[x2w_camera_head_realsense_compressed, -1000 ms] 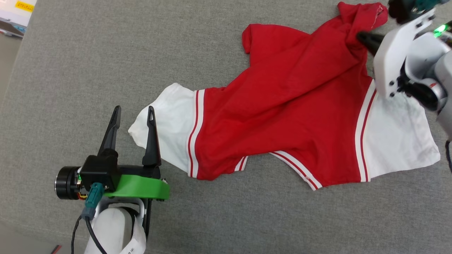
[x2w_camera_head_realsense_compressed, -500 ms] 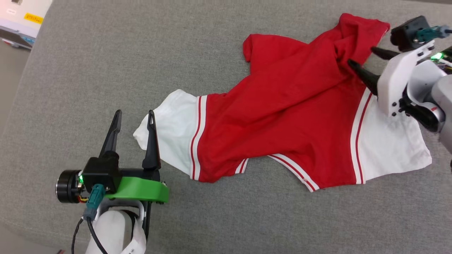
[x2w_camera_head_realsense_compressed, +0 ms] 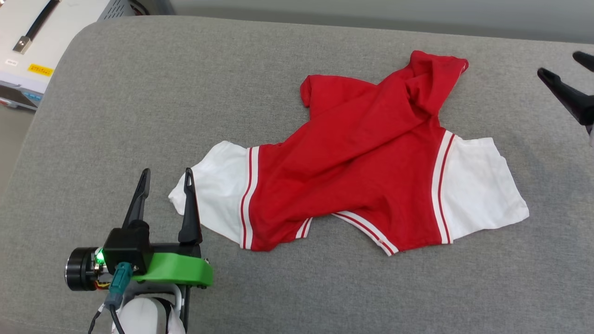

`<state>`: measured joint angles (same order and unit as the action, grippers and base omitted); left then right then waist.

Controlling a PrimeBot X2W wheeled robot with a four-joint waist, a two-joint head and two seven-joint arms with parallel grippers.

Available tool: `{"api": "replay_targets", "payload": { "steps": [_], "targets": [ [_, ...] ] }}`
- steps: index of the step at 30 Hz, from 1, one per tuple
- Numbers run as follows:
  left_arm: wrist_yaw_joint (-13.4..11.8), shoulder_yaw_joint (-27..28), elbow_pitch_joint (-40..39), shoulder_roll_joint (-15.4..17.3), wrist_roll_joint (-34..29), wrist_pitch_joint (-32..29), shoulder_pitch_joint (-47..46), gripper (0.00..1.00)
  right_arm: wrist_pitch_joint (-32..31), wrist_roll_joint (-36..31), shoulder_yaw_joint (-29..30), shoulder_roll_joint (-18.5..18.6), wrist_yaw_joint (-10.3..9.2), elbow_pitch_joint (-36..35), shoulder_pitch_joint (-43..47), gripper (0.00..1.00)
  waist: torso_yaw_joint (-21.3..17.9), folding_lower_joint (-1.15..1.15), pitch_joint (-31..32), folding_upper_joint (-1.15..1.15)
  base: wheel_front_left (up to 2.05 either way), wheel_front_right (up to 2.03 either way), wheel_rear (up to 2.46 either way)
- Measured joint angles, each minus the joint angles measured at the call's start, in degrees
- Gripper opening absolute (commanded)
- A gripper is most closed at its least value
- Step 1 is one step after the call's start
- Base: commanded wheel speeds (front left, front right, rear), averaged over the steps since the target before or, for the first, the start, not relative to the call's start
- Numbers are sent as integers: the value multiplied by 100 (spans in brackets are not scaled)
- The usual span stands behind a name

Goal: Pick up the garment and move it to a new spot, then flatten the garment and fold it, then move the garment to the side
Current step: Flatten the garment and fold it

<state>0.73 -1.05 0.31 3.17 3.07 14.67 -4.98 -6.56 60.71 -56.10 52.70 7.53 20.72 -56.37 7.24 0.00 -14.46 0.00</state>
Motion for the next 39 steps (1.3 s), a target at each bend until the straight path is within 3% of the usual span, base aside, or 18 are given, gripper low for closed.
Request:
{"api": "replay_targets", "payload": {
  "steps": [6,11,15,22,30,31,32,39],
  "targets": [
    [5,32,-59,-1,-16,1,37,100,-1791,603,81,548,0,-604,318,100,-69,0,72,0,0,0,0],
    [11,2,-85,-1,-16,0,37,100,-2729,779,121,635,0,-824,617,100,-30,0,-28,0,0,0,0],
    [9,-66,-93,-5,-11,0,18,100,-2959,694,210,492,0,-672,918,100,38,0,-155,0,0,0,0],
    [5,-69,-76,-5,1,0,-22,100,-2958,477,386,-126,-2,-88,1449,100,186,0,-406,0,0,0,0],
    [-2,-65,-15,-7,2,0,-49,100,-2840,268,517,-321,-36,2,1697,100,222,0,-476,0,0,0,0],
    [-1,-64,-2,-7,2,0,-48,100,-2760,235,538,-346,-48,5,1735,15,209,0,-460,0,0,0,0],
    [1,-59,18,-7,2,0,-49,100,-2647,199,571,-383,-49,5,1772,0,191,0,-435,0,0,0,0],
    [60,112,156,31,-7,0,-37,100,-1905,-16,864,-647,-43,-274,2179,0,54,0,-142,0,0,0,0]
  ]
}}
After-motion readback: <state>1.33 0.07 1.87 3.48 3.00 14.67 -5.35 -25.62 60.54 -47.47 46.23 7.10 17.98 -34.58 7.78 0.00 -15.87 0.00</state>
